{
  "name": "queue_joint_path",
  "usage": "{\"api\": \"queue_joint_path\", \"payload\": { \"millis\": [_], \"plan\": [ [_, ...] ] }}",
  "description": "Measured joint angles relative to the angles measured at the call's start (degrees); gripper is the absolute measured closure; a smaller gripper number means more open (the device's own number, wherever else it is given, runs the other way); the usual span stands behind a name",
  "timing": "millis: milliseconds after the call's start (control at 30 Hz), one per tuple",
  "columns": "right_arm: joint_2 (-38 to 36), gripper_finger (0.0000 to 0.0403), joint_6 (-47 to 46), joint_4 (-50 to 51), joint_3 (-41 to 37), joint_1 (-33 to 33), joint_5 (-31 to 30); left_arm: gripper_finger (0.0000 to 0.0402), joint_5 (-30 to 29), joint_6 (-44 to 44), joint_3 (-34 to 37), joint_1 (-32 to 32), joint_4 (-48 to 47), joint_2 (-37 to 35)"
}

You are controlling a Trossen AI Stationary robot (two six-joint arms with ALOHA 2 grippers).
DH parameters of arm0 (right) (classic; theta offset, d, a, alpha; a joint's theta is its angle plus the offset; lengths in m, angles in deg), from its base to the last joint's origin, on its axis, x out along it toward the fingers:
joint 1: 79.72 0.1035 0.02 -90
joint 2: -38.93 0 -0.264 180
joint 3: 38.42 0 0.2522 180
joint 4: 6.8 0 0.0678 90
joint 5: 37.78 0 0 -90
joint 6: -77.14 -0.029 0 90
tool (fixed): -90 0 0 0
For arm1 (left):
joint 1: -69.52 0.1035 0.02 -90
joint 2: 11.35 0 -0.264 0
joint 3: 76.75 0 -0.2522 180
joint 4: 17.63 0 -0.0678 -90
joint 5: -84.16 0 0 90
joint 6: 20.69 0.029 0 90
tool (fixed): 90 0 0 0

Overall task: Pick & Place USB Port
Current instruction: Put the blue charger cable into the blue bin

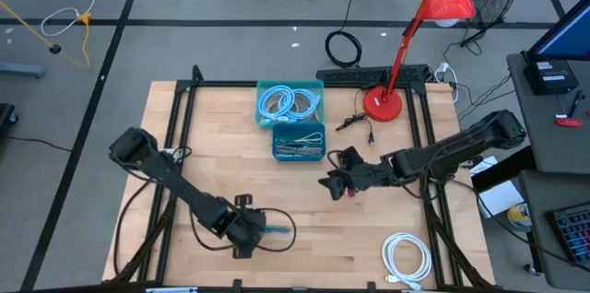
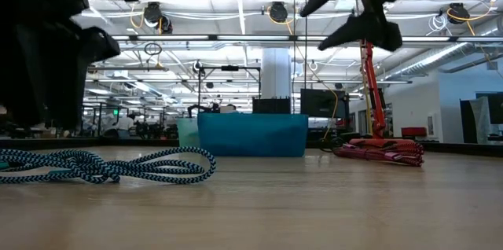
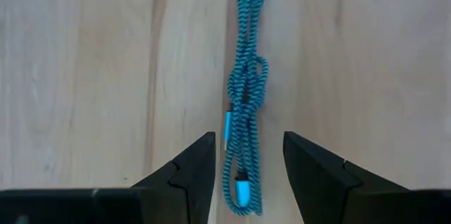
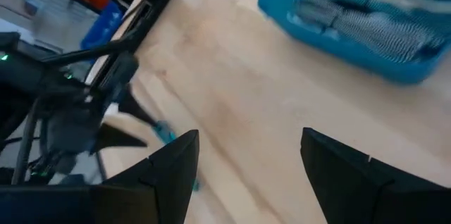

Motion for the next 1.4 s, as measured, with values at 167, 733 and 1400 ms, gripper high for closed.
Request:
{"api": "queue_joint_path", "payload": {
  "millis": [167, 733, 1400],
  "plan": [
    [0.00, 0.0165, -1.48, -13.12, -6.30, 2.25, -0.09, 0.0231, -0.10, -0.21, 0.00, 0.00, 0.16, 2.54],
    [-0.02, 0.0165, 3.35, -31.87, -10.71, 3.82, -0.37, 0.0381, 3.75, -2.67, -0.21, 2.18, -1.95, 4.02],
    [-0.02, 0.0165, 6.13, -32.96, -10.67, 3.24, 0.04, 0.0388, 6.04, 22.71, -6.48, 34.32, -11.04, -9.12]
  ]
}}
